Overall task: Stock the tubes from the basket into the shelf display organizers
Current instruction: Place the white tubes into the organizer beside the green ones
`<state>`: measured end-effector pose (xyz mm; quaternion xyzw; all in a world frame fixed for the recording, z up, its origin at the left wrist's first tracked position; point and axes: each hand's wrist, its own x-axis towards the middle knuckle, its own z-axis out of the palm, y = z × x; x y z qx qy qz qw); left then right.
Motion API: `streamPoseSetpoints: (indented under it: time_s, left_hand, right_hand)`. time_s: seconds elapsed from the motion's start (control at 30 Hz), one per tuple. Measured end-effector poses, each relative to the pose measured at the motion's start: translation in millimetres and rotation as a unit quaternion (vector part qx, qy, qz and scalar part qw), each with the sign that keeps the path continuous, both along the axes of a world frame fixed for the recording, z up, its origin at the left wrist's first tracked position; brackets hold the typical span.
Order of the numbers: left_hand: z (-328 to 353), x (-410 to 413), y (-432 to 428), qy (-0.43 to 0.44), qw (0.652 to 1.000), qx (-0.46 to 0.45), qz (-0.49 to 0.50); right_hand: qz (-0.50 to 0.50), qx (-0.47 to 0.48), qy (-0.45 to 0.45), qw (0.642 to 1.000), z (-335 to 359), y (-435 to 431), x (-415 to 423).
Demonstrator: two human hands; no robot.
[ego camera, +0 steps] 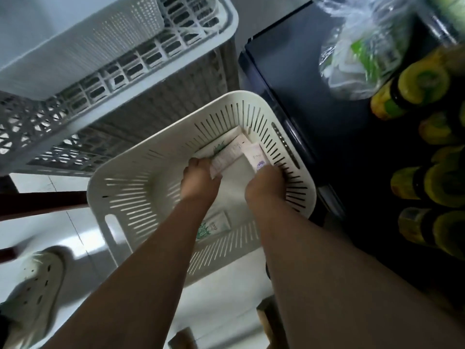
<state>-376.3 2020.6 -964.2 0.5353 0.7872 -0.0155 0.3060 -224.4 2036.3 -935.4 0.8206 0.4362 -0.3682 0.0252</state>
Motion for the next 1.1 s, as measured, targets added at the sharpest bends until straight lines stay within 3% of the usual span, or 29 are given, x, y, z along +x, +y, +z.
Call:
streamPoseSetpoints:
  time_s: [0.23, 0.4, 0.5, 0.6, 0.8, 0.93, 1.1]
  left_hand:
    - [-17.8, 0.0, 1.3, 0.009, 1.000, -0.011, -0.020]
    - [-9.3, 3.8, 2.2, -0.049, 0.999, 0.009, -0.018]
    - [1.2, 6.8, -0.5, -0.138, 0.989, -0.028, 0.054]
    - [3.6, 7.9, -8.0, -0.283, 0.946, -0.037, 0.152]
    - [13.5, 19.7, -8.1, -0.459, 0.843, -0.035, 0.279]
    - [25.7, 29.0, -4.7, -0.459, 0.832, -0.018, 0.310]
    - [57.0, 25.5, -10.6, -0.436, 0.836, 0.023, 0.332]
  right_hand:
    - [-0.088, -0.065, 0.057, 0.992, -15.2, -1.2, 6.4]
    - [-0.153, -0.086, 0.120, 0.977, -21.1, 1.9, 2.7]
    - [-0.233, -0.095, 0.164, 0.954, -19.5, 3.6, 5.6]
    - [-0.289, -0.110, 0.210, 0.928, -18.0, 5.9, 4.2]
    - [-0.253, -0.103, 0.306, 0.912, -5.2, 13.9, 3.8]
    - [-0.229, -0.102, 0.353, 0.902, -3.7, 15.8, 6.6]
    - [-0.175, -0.055, 0.372, 0.910, 47.9, 20.5, 12.0]
